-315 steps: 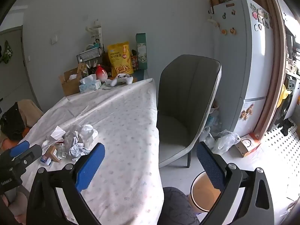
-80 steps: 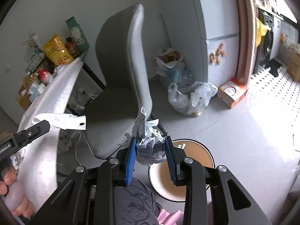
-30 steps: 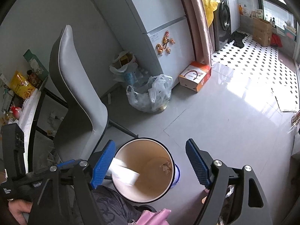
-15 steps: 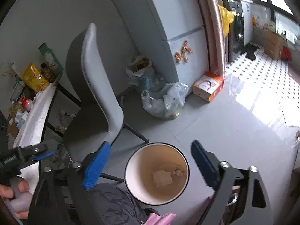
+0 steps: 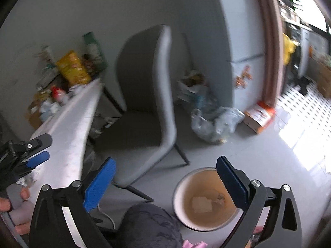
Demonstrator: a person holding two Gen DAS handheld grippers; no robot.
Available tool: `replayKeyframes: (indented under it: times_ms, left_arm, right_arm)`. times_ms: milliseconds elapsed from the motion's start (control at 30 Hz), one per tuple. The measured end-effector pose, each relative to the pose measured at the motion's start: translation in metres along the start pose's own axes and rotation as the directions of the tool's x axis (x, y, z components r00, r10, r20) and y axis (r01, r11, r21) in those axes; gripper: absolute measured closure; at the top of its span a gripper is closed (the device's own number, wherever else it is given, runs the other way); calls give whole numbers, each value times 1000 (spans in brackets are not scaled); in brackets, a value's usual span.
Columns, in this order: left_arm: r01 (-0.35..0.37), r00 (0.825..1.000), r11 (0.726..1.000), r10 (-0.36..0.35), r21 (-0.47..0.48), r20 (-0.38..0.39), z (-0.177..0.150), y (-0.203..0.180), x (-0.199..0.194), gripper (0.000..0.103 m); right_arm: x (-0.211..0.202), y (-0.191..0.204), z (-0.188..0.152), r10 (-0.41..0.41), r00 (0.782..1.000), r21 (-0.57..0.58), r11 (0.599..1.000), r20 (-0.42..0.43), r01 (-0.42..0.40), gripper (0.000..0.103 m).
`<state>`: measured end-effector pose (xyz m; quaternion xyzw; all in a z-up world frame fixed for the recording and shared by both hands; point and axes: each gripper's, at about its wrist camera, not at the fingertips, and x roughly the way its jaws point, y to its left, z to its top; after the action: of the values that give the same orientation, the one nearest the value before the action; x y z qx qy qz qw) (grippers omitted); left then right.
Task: Collect trash
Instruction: 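Move the right gripper back over the table toward the remaining trash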
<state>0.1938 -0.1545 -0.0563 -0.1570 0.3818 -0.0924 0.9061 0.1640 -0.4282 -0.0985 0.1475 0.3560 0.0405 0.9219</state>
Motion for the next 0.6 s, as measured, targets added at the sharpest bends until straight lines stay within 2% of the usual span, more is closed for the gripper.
replayKeyframes:
  times_ms: [200, 467, 600]
  left_arm:
    - [-29, 995, 995, 38, -91, 95, 1, 49, -44, 6]
    - [-59, 982, 985, 86, -160, 168, -11, 100, -91, 6]
    - [-81, 973, 975, 121, -205, 194, -19, 129, -114, 6]
  right_arm:
    - [-6, 50, 9, 23, 1000, -88, 996, 7, -23, 7]
    - [-14, 116, 6, 62, 998, -169, 984, 3, -60, 8]
    - [-16, 151, 0, 89, 996, -247, 965, -17, -91, 8]
